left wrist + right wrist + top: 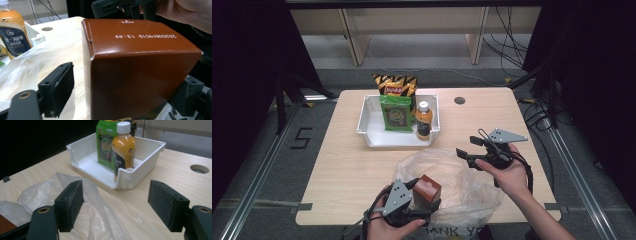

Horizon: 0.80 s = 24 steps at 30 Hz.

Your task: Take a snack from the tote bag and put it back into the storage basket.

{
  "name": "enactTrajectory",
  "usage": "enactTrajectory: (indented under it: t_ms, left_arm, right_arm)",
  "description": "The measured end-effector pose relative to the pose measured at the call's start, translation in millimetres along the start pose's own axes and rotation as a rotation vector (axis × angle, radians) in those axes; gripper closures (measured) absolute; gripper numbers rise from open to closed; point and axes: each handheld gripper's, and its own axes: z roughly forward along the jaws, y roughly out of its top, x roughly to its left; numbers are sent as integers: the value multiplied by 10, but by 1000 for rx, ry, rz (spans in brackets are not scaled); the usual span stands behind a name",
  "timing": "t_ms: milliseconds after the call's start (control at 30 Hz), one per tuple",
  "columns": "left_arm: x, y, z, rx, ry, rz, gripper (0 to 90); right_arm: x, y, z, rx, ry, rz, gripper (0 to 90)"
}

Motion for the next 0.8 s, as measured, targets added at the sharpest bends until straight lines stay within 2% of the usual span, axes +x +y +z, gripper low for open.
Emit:
enactTrajectory:
  t_ms: [133, 267, 300, 333, 367, 467, 533, 600, 700, 767, 800]
  left_arm:
    - [-7, -6, 13, -17, 6, -2, 175]
    - [-25, -14, 15, -11, 17, -7, 160]
    - [-28, -17, 18, -14, 21, -9, 161]
    - [-19, -13, 17, -16, 21, 8, 167]
    - [-26, -16, 15, -19, 25, -2, 180]
    - [-34, -9, 7, -23, 27, 4, 234]
    - [-39, -7, 3, -35, 30, 13, 275]
    - [-35, -4, -10, -36, 26, 20, 303]
    - [-35, -9, -13, -53, 25, 20, 330]
    - [-31, -4, -28, -46, 29, 29, 345]
    - [-28, -3, -33, -46, 29, 31, 351]
  right_arm:
    - [-2, -4, 5, -3, 3, -1, 291]
    - [-2, 0, 3, 4, 6, -2, 291]
    - [6, 2, 3, -1, 9, 11, 291]
    - [8, 2, 9, -5, 13, 15, 291]
    - [11, 2, 10, -6, 13, 17, 291]
    - [5, -5, 10, 6, 14, 9, 291]
    - [14, -3, -2, 30, 18, 25, 291]
    - [7, -3, 8, 8, 15, 11, 291]
    - [2, -1, 5, 2, 12, 5, 292]
    - [-1, -4, 0, -1, 0, 0, 292]
    - [-23, 1, -6, 3, -1, -17, 292]
